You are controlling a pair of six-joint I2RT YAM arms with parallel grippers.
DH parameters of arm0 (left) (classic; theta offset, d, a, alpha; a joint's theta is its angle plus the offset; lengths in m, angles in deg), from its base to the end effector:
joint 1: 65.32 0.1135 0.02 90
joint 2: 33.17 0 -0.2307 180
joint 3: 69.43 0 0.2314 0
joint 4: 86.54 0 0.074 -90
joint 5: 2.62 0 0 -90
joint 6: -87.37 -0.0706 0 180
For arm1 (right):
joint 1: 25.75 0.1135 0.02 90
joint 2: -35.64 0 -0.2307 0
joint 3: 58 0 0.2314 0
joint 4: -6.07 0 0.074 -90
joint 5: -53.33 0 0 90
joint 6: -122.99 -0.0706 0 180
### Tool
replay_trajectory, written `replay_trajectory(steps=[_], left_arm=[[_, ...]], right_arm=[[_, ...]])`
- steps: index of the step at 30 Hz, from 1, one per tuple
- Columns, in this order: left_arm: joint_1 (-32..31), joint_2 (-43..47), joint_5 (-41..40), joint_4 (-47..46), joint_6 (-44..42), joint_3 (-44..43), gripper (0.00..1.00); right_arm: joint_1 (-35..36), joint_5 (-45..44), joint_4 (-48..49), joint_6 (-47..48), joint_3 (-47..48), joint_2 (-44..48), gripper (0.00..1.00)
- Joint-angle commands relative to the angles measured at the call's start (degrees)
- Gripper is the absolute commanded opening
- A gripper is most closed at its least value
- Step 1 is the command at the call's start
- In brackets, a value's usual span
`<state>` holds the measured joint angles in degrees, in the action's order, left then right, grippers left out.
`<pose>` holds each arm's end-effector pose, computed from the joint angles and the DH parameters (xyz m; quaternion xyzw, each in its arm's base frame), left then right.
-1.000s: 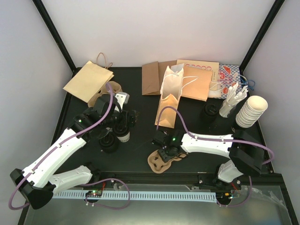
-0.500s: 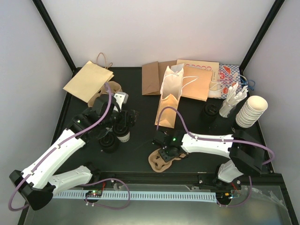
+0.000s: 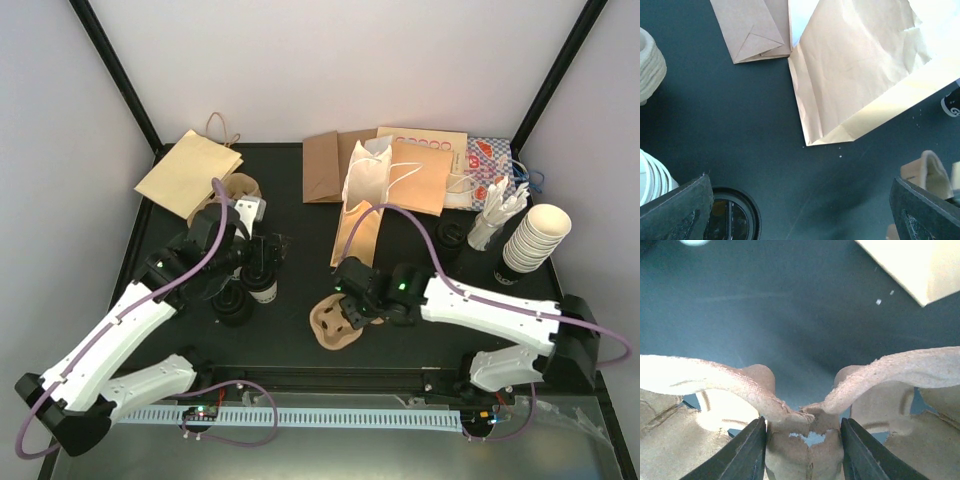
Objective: Pack the takeout coffee
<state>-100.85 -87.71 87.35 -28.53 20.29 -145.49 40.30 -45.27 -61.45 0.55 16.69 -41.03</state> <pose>0.1772 -0.1265 0.3003 0.0979 0.8876 -0.2196 0.3930 0.1105 0.2228 0.1953 -0.2709 0.9432 0.0862 0.1717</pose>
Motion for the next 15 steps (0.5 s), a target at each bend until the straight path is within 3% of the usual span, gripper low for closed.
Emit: replay_trajectory(steps=[1,11,15], left_arm=[[0.92,2.27,-1.54,-1.76,2.55,0.45,0.99],[0.73,-0.57,8.61,-12.95,7.11,-1.31,0.99],[-0.66,-5.27,7.56,-15.31,9.51,-6.06,0.99]], right_arm=[[0.35,-5.03,-4.98,-0.11,5.05,4.22,0.42],[-0.26,-17.73,-14.09,0.5,13.81,10.15,0.42],[-1.98,-21.55,-16.76,0.96,17.12,12.08,0.41]])
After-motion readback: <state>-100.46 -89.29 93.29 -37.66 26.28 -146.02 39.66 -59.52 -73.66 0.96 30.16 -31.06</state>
